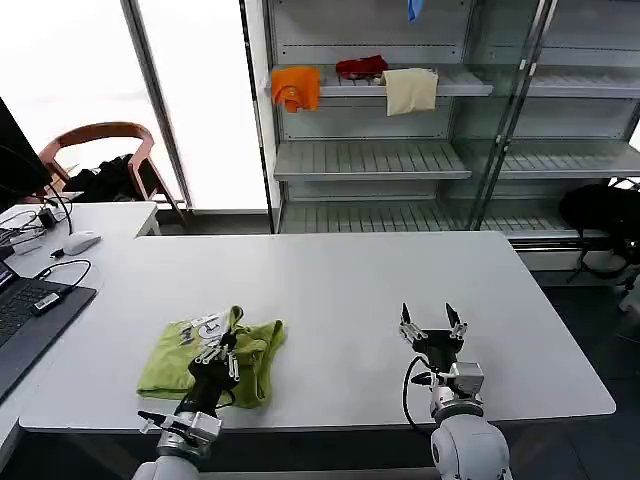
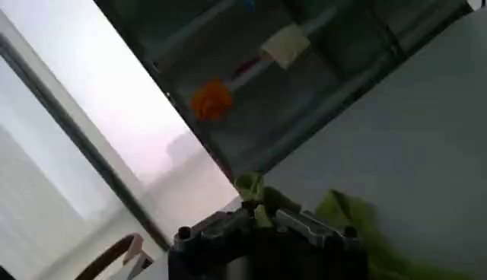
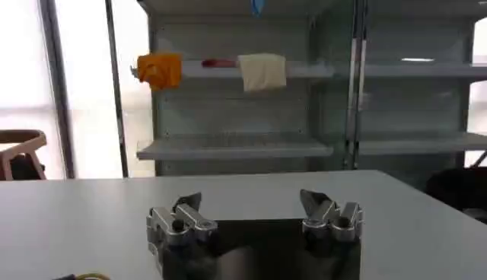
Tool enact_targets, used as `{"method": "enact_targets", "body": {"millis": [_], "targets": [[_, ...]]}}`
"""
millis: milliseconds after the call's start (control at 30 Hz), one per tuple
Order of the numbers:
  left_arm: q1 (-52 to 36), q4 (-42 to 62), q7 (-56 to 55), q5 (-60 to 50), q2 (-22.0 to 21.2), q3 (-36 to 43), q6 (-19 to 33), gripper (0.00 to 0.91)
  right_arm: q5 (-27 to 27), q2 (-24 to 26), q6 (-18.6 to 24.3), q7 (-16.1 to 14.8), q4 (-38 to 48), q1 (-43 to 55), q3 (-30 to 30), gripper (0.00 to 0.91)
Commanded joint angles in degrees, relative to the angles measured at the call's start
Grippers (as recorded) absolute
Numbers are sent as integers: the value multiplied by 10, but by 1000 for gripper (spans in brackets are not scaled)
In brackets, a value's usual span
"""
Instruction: Fold and organize the clothes.
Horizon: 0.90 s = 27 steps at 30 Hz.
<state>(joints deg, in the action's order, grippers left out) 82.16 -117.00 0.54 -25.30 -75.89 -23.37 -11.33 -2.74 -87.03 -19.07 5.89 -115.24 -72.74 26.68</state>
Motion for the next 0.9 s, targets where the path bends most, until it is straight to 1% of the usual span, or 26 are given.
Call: {"method": "enact_targets", "body": {"millis": [33,167,200,233,333,467,567,633,733,767,800,867,900], "targets": [[-11,32,-7,-11,-19,46,-20,20,3,-1,-1,1,2,1,-3,907],[-16,49,-8,-1,-24,54,-28,20,5,-1,-7,-3,-2,2,-9,907],[-16,50,-9,2,-24,57,-33,111,4,-1,-11,-4,-4,2,-11,907],[-15,50,-10,3,-25,61,-36,907,4,-1,-17,-6,-7,3,-13,907],[-11,42,-11,7,-24,72,-45,907,4,0,-41,-14,-18,6,-21,907],[1,12,-9,25,-18,89,-72,907,7,1,-69,-25,-24,11,-28,907],[12,-26,-10,58,-16,97,-87,907,14,0,-75,-29,-22,13,-32,907],[16,-54,-14,95,-13,88,-83,907,17,0,-75,-29,-19,14,-34,907],[17,-98,-15,197,2,28,-83,907,18,0,-75,-31,-18,12,-34,907],[15,-102,-15,212,12,-7,-81,907,18,1,-75,-32,-19,11,-33,907],[16,-106,-7,265,20,-42,-79,907,18,2,-75,-33,-20,10,-32,907],[19,-94,11,341,36,-137,-78,907,19,2,-76,-36,-21,9,-31,907],[20,-87,13,391,46,-166,-79,907,19,3,-77,-37,-21,10,-31,907]]}}
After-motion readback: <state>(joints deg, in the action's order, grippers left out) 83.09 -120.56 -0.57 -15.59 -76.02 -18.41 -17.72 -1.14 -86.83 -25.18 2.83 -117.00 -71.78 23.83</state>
